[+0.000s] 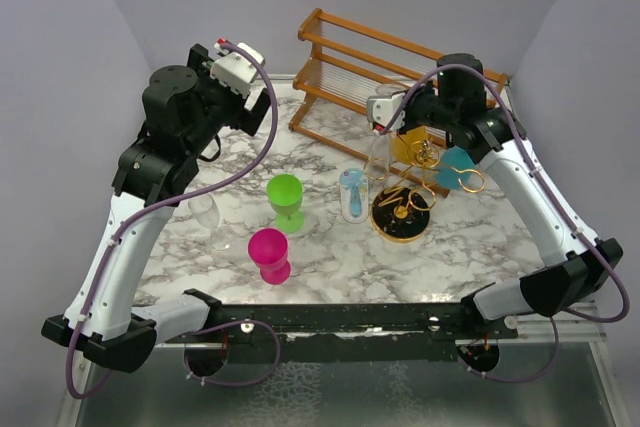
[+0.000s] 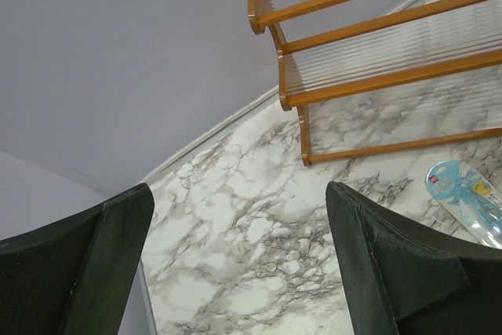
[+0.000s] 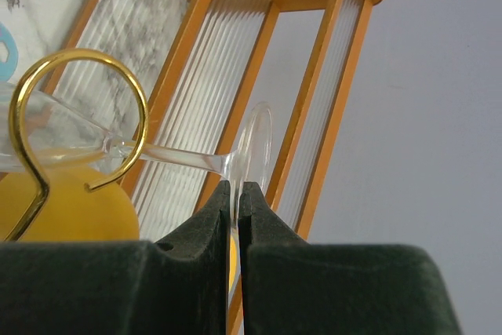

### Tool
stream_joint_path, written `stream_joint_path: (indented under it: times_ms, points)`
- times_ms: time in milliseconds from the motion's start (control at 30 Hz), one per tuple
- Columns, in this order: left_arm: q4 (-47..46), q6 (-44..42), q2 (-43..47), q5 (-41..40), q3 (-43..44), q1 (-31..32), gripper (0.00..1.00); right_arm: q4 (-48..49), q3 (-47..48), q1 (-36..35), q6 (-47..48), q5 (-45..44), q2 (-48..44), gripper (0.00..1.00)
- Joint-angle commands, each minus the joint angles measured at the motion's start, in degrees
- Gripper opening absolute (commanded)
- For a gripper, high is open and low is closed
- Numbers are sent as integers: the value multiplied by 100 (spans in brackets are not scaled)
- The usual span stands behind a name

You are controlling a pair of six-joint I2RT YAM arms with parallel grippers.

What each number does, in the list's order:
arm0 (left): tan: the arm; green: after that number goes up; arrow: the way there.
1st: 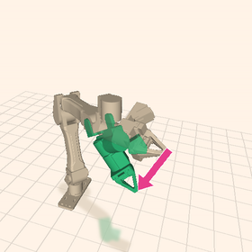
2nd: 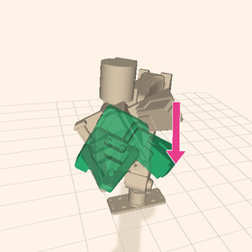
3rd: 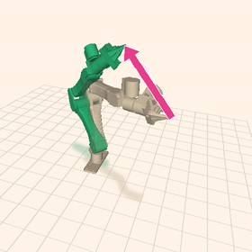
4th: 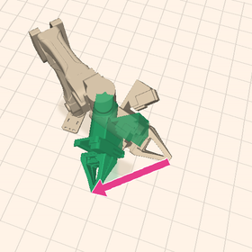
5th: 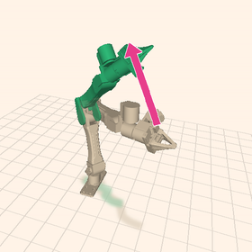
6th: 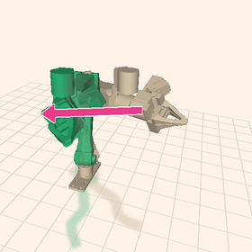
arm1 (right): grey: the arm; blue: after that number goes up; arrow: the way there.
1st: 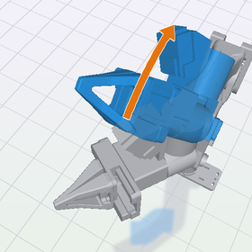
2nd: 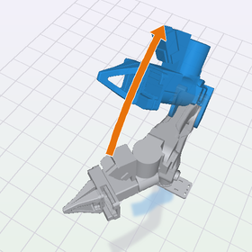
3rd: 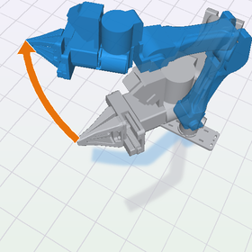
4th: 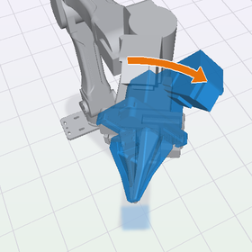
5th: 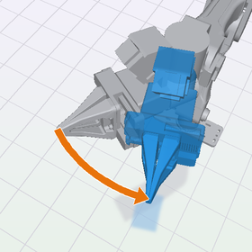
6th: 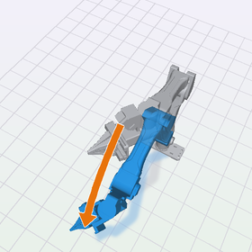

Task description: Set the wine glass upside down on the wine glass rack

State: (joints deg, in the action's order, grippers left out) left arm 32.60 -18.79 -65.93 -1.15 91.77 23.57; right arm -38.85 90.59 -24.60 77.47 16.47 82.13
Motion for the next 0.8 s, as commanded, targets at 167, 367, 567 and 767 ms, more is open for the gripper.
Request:
stream_joint_path:
  times_ms: [167, 367, 567, 767]
  points:
    - [-146, -7, -25, 97, -47, -46, 94, -429, 267, -27, 172, -259, -361, 2]
    - [-140, 2, -34, 115, -35, -46, 94, -581, 243, -27, 182, -232, -472, 2]
    - [-151, -2, -42, 124, -88, -46, 94, -618, 205, -28, 155, -241, -571, 3]
    - [-153, 1, -50, 159, -56, -46, 94, -712, 239, -27, 127, -185, -627, 3]
